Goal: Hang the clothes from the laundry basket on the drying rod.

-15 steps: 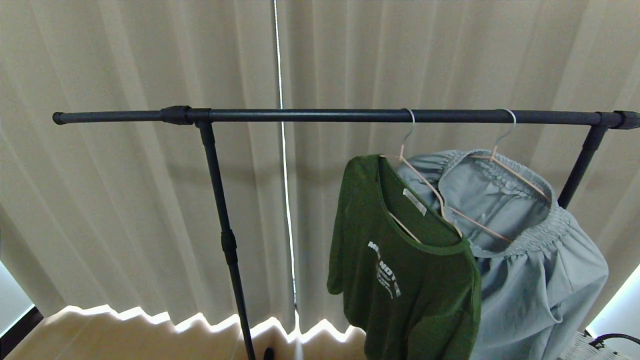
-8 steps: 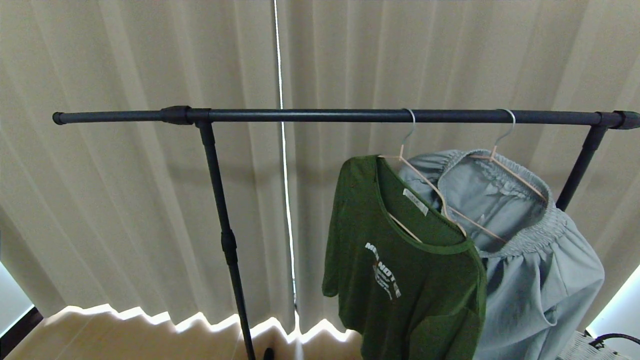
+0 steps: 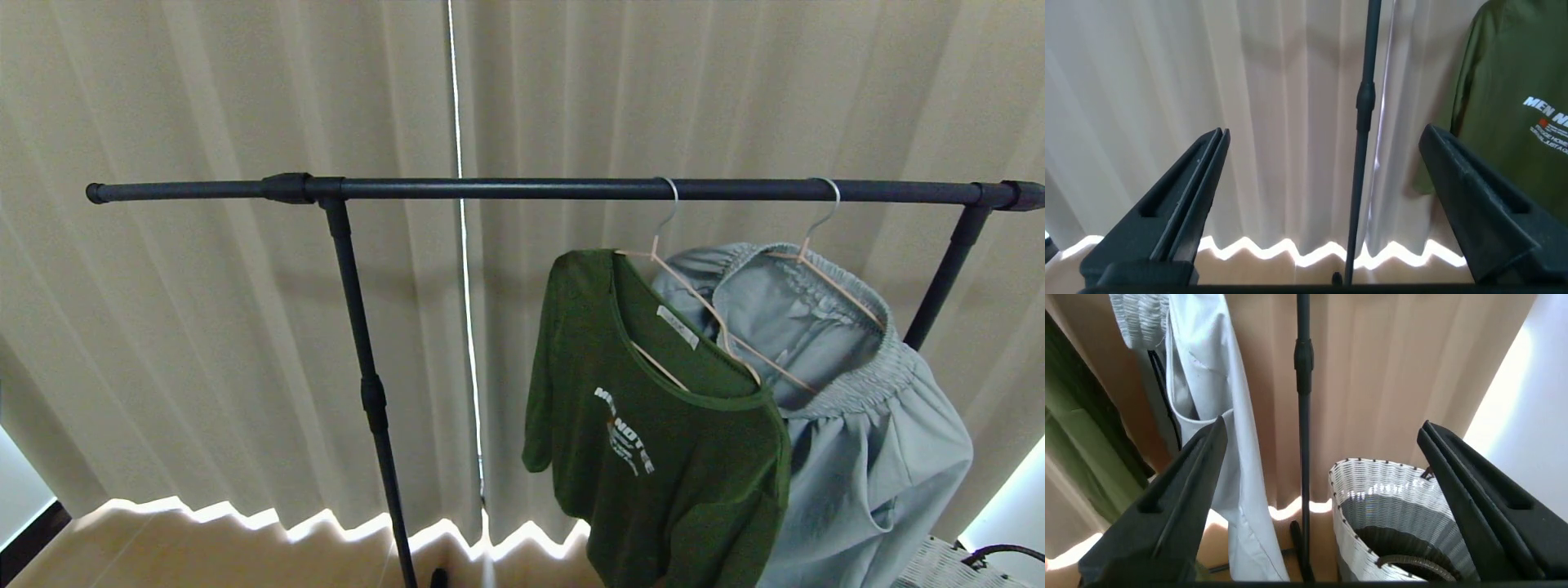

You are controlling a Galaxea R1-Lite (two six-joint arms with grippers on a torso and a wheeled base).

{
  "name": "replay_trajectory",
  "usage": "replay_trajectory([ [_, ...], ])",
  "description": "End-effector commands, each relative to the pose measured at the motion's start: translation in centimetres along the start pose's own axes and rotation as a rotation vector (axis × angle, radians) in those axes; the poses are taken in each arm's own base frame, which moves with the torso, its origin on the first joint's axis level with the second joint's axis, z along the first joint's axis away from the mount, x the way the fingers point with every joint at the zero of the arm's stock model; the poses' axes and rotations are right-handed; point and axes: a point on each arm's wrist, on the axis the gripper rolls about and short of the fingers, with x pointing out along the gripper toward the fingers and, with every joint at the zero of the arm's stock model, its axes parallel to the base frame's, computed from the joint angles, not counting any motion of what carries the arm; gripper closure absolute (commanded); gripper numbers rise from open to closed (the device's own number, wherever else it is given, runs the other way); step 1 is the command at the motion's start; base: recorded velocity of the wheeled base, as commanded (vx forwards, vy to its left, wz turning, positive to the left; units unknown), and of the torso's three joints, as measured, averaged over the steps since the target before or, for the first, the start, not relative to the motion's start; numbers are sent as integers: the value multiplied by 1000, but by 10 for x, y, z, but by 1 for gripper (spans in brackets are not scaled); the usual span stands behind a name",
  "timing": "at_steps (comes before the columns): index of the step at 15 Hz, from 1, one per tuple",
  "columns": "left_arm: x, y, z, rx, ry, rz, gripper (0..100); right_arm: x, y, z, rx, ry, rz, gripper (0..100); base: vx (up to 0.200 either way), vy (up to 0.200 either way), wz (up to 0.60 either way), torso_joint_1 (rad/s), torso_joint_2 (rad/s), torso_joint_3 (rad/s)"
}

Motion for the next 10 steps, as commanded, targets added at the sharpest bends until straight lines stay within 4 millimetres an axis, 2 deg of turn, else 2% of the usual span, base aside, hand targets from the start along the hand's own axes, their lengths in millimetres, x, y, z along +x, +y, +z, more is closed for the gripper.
replay_trajectory([
  [1,0,0,0,-1,2,3,0,0,0,0,-2,5,0,0,0,0,0,0,0,0],
  [10,0,0,0,-11,2,5,0,0,0,0,-2,5,-1,0,0,0,0,0,0,0],
])
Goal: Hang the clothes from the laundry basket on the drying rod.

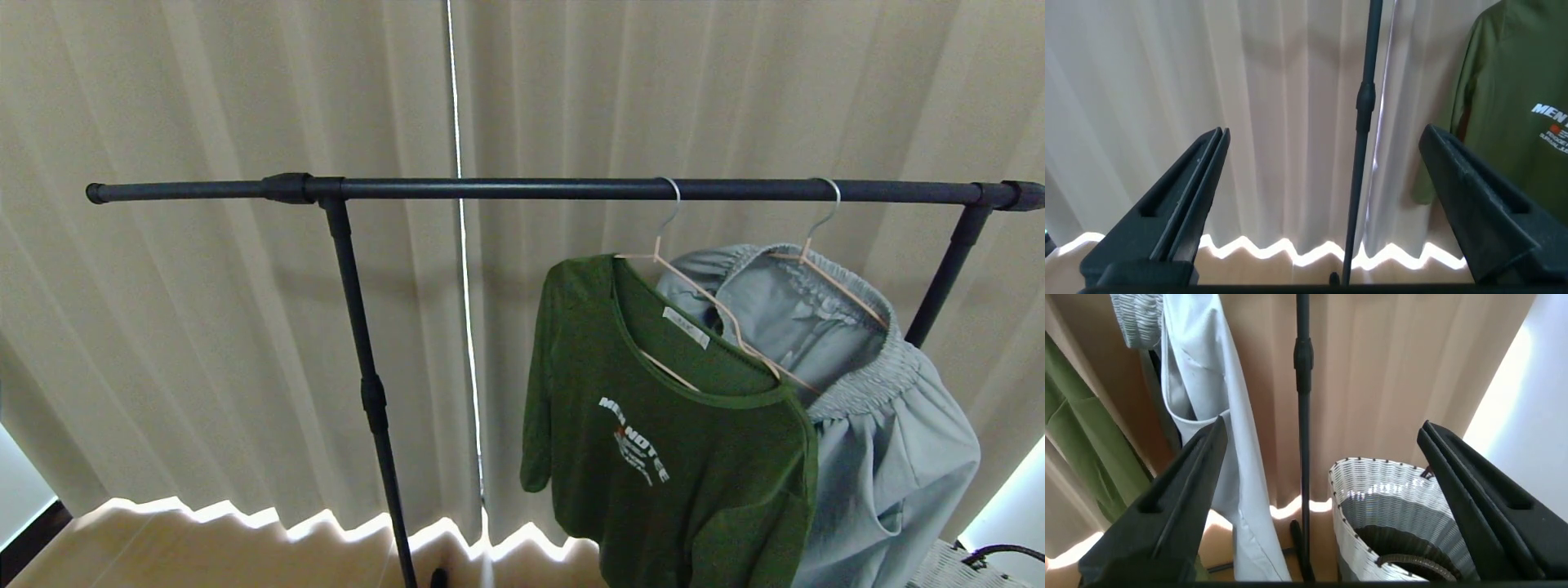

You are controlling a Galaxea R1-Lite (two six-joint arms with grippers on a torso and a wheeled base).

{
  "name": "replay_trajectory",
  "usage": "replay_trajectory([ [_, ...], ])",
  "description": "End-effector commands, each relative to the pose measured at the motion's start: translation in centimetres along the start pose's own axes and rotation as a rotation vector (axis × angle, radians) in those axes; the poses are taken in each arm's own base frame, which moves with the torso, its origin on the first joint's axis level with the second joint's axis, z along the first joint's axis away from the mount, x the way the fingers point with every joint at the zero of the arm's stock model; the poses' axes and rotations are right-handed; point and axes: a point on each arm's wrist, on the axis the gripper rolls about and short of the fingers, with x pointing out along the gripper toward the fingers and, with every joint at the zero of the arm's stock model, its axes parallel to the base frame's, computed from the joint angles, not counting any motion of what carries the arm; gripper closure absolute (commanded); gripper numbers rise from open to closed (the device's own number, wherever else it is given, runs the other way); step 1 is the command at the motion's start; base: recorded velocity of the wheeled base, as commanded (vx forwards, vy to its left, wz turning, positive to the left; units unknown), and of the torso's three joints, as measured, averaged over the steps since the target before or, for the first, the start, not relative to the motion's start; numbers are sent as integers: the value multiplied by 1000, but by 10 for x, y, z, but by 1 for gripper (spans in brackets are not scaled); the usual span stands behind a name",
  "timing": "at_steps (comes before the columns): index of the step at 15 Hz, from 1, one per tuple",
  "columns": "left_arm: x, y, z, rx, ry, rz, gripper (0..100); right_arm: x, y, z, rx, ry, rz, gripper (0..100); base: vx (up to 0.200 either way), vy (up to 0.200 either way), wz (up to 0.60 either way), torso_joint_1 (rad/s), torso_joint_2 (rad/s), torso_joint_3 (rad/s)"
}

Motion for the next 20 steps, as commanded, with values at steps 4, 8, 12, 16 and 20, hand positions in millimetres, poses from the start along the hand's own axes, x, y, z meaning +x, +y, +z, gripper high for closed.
replay_trajectory([
  [4,0,0,0,0,2,1,0,0,0,0,-1,3,-1,0,0,0,0,0,0,0],
  [8,0,0,0,0,2,1,0,0,0,0,-1,3,0,0,0,0,0,0,0,0],
  [12,0,0,0,0,2,1,0,0,0,0,-1,3,-1,0,0,0,0,0,0,0],
  [16,0,0,0,0,2,1,0,0,0,0,-17,4,57,0,0,0,0,0,0,0],
  [20,0,0,0,0,2,1,0,-4,0,-2,-32,-39,223,0,0,0,0,0,0,0],
])
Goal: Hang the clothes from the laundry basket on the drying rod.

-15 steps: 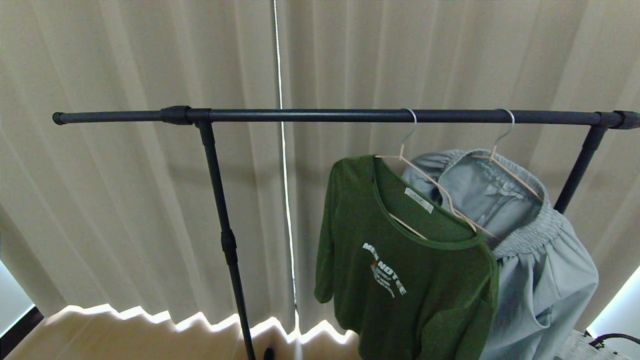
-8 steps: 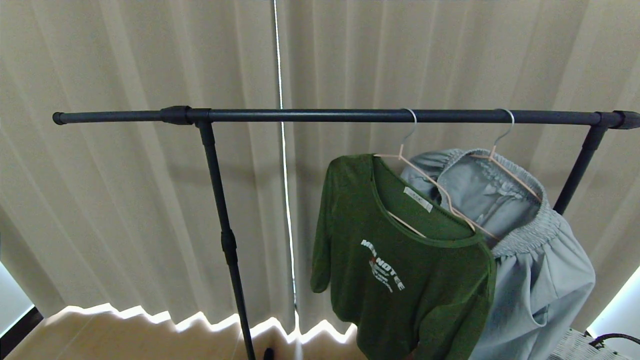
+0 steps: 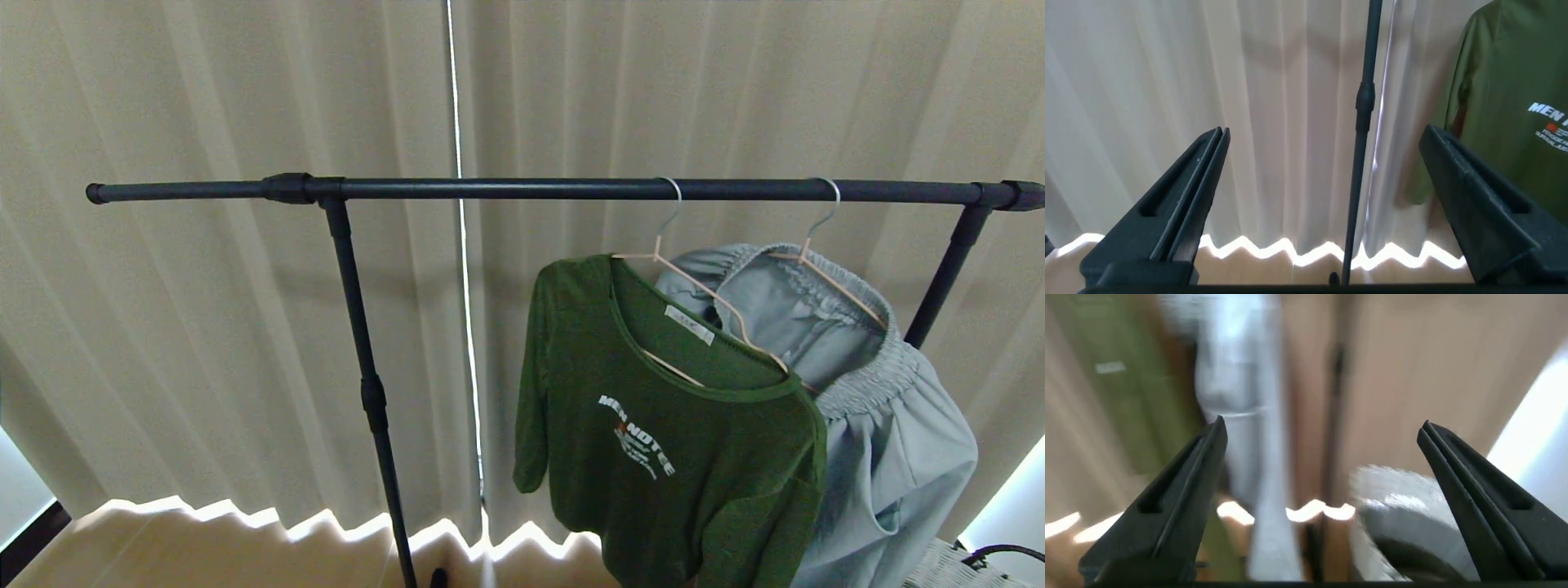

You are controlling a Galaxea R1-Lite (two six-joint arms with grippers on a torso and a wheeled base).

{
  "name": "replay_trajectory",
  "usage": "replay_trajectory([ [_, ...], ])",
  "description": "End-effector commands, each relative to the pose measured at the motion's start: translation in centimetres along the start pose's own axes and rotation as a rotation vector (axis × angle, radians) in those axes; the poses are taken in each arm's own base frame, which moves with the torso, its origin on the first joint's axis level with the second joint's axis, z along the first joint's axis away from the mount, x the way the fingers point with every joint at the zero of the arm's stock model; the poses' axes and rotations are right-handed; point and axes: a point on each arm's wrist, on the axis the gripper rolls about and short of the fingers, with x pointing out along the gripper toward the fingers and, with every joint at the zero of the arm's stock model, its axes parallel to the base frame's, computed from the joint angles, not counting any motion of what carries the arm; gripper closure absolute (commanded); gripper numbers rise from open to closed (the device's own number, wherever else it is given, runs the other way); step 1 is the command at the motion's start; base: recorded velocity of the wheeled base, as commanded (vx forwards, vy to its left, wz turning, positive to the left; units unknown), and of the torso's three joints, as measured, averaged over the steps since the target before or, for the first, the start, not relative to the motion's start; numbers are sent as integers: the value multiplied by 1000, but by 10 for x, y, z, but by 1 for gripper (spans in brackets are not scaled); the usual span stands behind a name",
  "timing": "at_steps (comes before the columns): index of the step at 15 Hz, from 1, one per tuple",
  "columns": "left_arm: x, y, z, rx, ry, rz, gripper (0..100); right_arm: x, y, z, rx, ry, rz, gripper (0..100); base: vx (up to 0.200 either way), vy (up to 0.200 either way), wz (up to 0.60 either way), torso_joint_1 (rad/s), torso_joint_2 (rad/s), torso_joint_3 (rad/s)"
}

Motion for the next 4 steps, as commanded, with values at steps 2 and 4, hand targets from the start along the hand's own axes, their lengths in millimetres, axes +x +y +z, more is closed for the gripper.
replay_trajectory([
  [2,0,0,0,0,1,1,0,-2,0,0,3,-26,15,0,0,0,0,0,0,0],
  [4,0,0,0,0,1,3,0,-2,0,0,6,-26,13,0,0,0,0,0,0,0],
])
